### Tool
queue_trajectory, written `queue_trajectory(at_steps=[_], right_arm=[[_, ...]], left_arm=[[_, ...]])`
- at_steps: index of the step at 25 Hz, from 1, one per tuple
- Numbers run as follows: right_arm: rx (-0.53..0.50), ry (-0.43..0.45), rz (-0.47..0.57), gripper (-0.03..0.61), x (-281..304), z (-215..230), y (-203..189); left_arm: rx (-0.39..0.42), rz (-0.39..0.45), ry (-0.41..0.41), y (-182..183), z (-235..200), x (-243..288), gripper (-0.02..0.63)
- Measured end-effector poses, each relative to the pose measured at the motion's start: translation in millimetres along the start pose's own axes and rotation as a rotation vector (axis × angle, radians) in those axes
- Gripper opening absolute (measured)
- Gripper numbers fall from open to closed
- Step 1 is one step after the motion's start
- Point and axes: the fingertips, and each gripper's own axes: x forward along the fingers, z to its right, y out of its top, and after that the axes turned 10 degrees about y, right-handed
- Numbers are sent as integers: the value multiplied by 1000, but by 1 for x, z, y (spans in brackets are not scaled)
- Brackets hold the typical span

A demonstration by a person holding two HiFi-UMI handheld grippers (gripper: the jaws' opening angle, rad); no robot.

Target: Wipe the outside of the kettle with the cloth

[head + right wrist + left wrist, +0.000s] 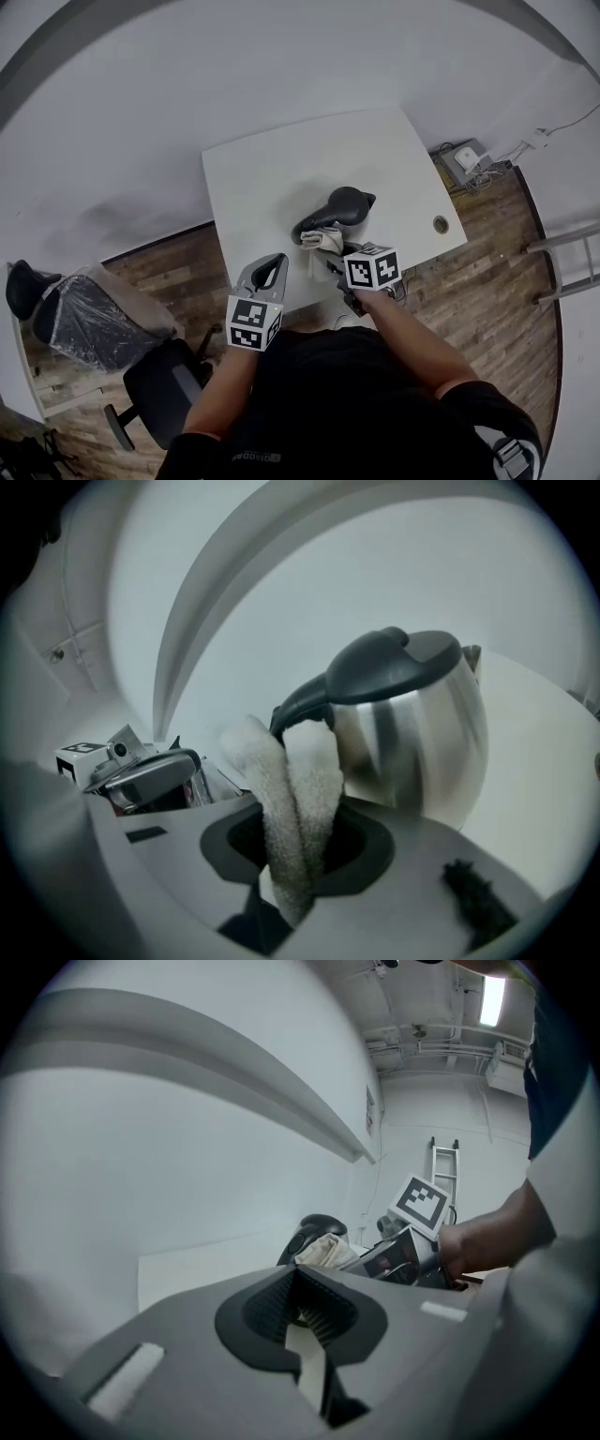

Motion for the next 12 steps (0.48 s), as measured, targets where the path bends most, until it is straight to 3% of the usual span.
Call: queue_trajectory(at_steps=[6, 12], right_arm=[[-75, 111, 33, 91, -36, -16, 7], [-188, 189, 69, 91, -85, -36, 5]], left_arm=[[-84, 40, 100, 9, 35, -13, 6], [-143, 98, 137, 22, 86, -23, 6]])
